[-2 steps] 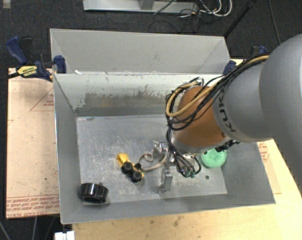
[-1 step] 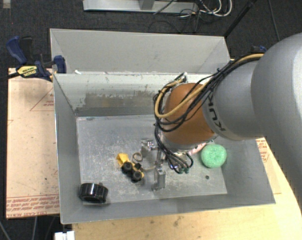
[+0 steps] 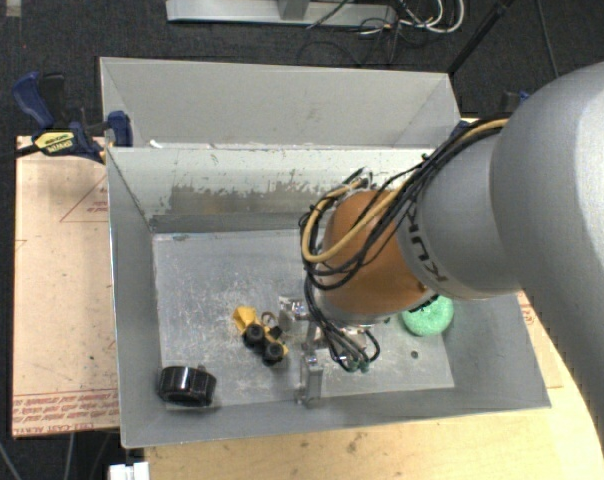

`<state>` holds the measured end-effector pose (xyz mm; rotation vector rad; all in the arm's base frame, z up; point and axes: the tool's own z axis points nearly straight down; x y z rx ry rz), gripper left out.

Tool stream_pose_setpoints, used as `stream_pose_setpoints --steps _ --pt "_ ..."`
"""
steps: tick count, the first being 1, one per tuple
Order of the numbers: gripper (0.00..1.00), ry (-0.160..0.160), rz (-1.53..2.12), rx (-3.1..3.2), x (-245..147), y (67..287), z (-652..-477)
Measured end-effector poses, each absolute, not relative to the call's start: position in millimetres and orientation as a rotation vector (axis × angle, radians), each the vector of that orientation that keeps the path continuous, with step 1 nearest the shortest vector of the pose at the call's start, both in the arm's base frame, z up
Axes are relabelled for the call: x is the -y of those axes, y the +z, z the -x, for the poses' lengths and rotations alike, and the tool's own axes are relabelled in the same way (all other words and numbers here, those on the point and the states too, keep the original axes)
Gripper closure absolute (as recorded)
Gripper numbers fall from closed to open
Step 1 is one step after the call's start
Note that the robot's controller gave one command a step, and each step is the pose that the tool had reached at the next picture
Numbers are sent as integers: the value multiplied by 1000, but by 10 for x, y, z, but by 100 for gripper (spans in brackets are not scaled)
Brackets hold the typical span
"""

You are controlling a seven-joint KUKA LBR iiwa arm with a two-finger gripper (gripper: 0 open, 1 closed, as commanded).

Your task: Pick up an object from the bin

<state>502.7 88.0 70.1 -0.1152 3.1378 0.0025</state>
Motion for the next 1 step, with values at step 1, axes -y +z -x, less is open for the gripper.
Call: stream_pose_setpoints --steps 1 --pt "0 1 318 -3122 -1155 702 -5049"
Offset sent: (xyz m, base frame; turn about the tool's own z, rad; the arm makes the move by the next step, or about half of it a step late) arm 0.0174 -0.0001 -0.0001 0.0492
